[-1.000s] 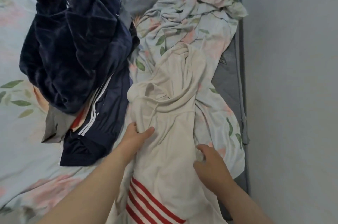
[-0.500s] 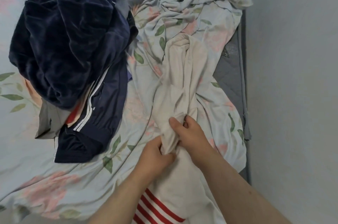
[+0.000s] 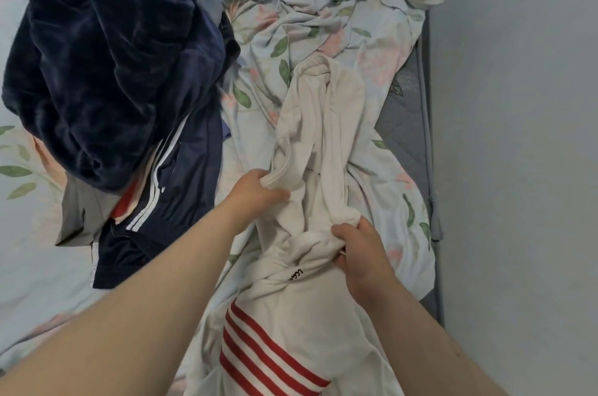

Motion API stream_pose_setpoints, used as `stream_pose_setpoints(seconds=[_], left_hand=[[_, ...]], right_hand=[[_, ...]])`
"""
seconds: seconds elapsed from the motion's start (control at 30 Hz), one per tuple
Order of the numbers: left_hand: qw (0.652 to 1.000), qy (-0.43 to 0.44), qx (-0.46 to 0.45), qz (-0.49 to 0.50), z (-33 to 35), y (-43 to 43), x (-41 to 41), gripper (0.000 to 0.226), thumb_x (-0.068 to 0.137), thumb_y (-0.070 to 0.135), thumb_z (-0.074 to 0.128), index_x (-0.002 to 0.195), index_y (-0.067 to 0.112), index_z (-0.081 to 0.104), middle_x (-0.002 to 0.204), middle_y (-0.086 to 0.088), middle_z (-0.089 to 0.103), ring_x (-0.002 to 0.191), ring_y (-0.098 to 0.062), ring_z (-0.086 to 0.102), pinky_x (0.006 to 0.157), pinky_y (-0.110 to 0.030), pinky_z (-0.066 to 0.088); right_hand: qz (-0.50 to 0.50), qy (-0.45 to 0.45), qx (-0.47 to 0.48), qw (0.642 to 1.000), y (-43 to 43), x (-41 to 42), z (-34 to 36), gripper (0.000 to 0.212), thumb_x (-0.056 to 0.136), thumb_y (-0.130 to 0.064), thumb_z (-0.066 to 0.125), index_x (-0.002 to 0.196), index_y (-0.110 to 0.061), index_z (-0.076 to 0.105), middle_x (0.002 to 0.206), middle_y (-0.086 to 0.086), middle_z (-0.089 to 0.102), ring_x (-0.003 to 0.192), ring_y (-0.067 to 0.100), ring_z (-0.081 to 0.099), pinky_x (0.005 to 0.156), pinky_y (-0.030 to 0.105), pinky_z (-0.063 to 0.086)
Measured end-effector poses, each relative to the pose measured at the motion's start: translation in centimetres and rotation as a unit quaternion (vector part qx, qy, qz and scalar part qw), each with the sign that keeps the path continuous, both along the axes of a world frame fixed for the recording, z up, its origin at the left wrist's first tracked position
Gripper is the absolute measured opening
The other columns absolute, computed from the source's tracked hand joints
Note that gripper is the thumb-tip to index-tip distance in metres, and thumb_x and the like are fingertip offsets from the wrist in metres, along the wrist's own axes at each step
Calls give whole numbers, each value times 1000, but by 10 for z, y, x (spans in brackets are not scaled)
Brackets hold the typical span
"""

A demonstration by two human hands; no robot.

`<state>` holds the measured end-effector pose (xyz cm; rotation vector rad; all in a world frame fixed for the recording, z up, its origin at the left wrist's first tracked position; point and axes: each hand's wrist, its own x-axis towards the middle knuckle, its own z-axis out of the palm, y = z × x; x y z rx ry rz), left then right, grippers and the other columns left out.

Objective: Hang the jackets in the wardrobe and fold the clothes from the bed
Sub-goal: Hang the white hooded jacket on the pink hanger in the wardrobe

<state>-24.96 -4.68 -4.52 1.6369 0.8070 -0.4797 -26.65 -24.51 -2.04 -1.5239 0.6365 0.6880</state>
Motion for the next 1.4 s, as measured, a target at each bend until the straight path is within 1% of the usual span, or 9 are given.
stream_pose_setpoints(seconds=[0.07, 0.23, 0.37, 0.53, 0.7, 1.03, 1.17, 1.3, 1.4], left_hand=[[1000, -1, -2, -3, -1, 5, -1, 15, 85, 21, 70, 96, 12, 64, 95, -4, 65, 83, -18, 59, 62, -23, 42], [997, -76, 7, -1, 41, 8, -19, 34, 75, 43, 67, 74, 10, 57, 70, -6, 49, 64, -19, 47, 59, -31, 34], [995, -74, -64, -22, 102, 8, -36, 49, 86, 42, 63, 90, -7, 64, 76, -11, 64, 64, -24, 59, 55, -27, 43], [988, -83, -126, -2, 173, 9, -51, 29, 93, 37, 57, 111, 17, 70, 106, -11, 73, 101, -33, 68, 95, -50, 51], [979, -82, -185, 13, 231, 20, -67, 22, 99, 17, 53, 113, 15, 70, 111, -13, 72, 103, -33, 68, 92, -46, 53], [963, -166, -208, 50, 372, 27, -84, 25, 98, 7, 50, 116, 12, 67, 107, -12, 73, 97, -28, 70, 77, -34, 57], [944, -244, -212, 62, 430, 29, -102, 38, 84, -7, 53, 113, 14, 65, 109, -13, 72, 95, -27, 70, 77, -36, 55], [914, -343, -213, 33, 481, 36, -125, 45, 62, 4, 59, 103, 18, 72, 104, -15, 72, 93, -29, 70, 76, -35, 56], [884, -412, -219, 25, 508, 45, -140, 46, 57, 1, 56, 99, 5, 74, 102, -27, 70, 91, -36, 67, 74, -36, 57]], right_hand=[[-20, 3, 10, 1000, -1, -1, 3, 29, 88, 0, 50, 103, -18, 67, 96, 4, 71, 92, 23, 64, 84, 43, 53], [-70, -11, 96, 993, -4, -5, 22, 36, 87, 1, 44, 108, -15, 68, 101, 6, 75, 94, 24, 70, 76, 35, 57], [-42, -50, 160, 985, 5, -2, 71, 39, 82, -8, 48, 116, -15, 66, 111, 9, 73, 103, 26, 70, 85, 38, 56], [9, -98, 124, 987, 24, -2, 148, 50, 68, -18, 50, 113, -30, 66, 114, 1, 72, 106, 22, 67, 90, 41, 53], [62, -139, 100, 983, 34, -6, 216, 37, 73, -23, 54, 101, -38, 71, 110, 0, 72, 104, 23, 67, 98, 51, 51], [44, -141, 258, 955, 53, -27, 357, 32, 98, -4, 44, 115, -15, 69, 119, 17, 69, 112, 32, 66, 96, 46, 53], [100, -188, 232, 949, 70, -38, 423, 23, 96, 1, 50, 113, -7, 64, 117, 24, 67, 104, 32, 68, 86, 40, 56], [139, -270, 190, 934, 81, -55, 481, 44, 91, -3, 63, 122, -31, 52, 105, 12, 72, 92, 26, 71, 84, 42, 58], [170, -335, 164, 912, 87, -68, 518, 33, 81, -13, 69, 102, -38, 64, 95, 6, 70, 80, 20, 68, 77, 40, 59]])
